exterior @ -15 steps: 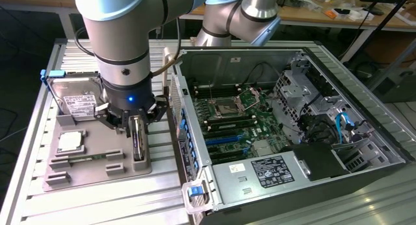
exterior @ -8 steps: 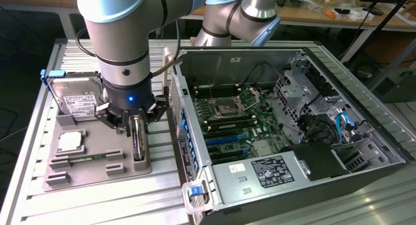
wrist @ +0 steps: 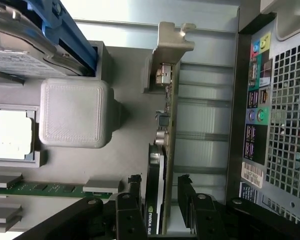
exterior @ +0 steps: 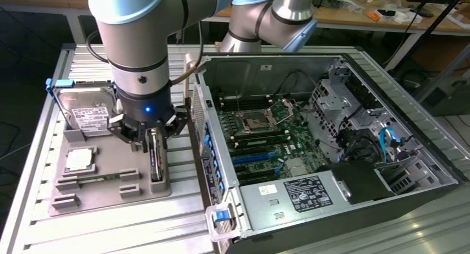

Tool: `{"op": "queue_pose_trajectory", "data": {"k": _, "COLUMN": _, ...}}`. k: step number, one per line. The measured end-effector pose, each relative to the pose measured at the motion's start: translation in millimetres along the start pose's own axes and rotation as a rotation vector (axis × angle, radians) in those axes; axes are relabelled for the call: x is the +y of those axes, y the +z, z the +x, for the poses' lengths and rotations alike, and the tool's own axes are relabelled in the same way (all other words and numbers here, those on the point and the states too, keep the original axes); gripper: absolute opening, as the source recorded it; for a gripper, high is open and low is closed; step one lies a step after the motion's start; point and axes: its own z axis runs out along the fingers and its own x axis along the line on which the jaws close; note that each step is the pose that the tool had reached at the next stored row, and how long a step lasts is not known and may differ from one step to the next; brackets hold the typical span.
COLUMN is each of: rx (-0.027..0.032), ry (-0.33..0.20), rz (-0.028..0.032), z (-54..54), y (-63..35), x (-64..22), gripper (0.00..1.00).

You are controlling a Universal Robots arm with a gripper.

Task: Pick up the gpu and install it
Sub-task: 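Pick up the gpu and move the gpu toward the slot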

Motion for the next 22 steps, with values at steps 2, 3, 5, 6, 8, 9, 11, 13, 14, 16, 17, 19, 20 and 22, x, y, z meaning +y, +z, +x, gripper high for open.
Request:
{"op": "queue_pose_trajectory", "data": {"k": 2, "rx": 0.0001, "ry": 0.0, "rz": 0.0001, "z": -0.2, "y": 0.5, "x": 2.4, "gripper": 0.43}}
{"op": "queue_pose_trajectory", "data": {"k": 3, "rx": 0.0, "ry": 0.0, "rz": 0.0001, "z": -0.2, "y": 0.6, "x": 2.4, "gripper": 0.43}}
{"op": "queue_pose_trajectory", "data": {"k": 5, "rx": 0.0, "ry": 0.0, "rz": 0.0002, "z": -0.2, "y": 0.6, "x": 2.4, "gripper": 0.43}}
{"op": "queue_pose_trajectory", "data": {"k": 6, "rx": 0.0, "ry": 0.0, "rz": 0.0002, "z": -0.2, "y": 0.6, "x": 2.5, "gripper": 0.43}}
{"op": "queue_pose_trajectory", "data": {"k": 8, "rx": 0.0001, "ry": 0.0, "rz": 0.0003, "z": -0.1, "y": 0.5, "x": 2.5, "gripper": 0.43}}
{"op": "queue_pose_trajectory", "data": {"k": 9, "rx": 0.0, "ry": 0.0, "rz": 0.0002, "z": -0.2, "y": 0.6, "x": 2.5, "gripper": 0.43}}
{"op": "queue_pose_trajectory", "data": {"k": 11, "rx": 0.0, "ry": 0.0, "rz": 0.0002, "z": -0.2, "y": 0.6, "x": 2.5, "gripper": 0.5}}
{"op": "queue_pose_trajectory", "data": {"k": 13, "rx": 0.0, "ry": 0.0, "rz": 0.0002, "z": -0.2, "y": 0.6, "x": 2.5, "gripper": 0.56}}
{"op": "queue_pose_trajectory", "data": {"k": 14, "rx": 0.0001, "ry": 0.0, "rz": 0.0002, "z": -0.2, "y": 0.5, "x": 2.5, "gripper": 0.56}}
{"op": "queue_pose_trajectory", "data": {"k": 16, "rx": 0.0001, "ry": 0.0, "rz": 0.0002, "z": -0.2, "y": 0.6, "x": 2.5, "gripper": 0.63}}
{"op": "queue_pose_trajectory", "data": {"k": 17, "rx": 0.0, "ry": 0.0, "rz": 0.0002, "z": -0.1, "y": 0.6, "x": 2.5, "gripper": 0.63}}
{"op": "queue_pose_trajectory", "data": {"k": 19, "rx": 0.0001, "ry": 0.0, "rz": 0.0003, "z": -0.2, "y": 0.5, "x": 2.5, "gripper": 0.63}}
{"op": "queue_pose_trajectory", "data": {"k": 20, "rx": 0.0001, "ry": 0.0, "rz": 0.0002, "z": -0.2, "y": 0.5, "x": 2.5, "gripper": 0.63}}
{"op": "queue_pose_trajectory", "data": {"k": 22, "rx": 0.0, "ry": 0.0, "rz": 0.0003, "z": -0.1, "y": 0.6, "x": 2.5, "gripper": 0.63}}
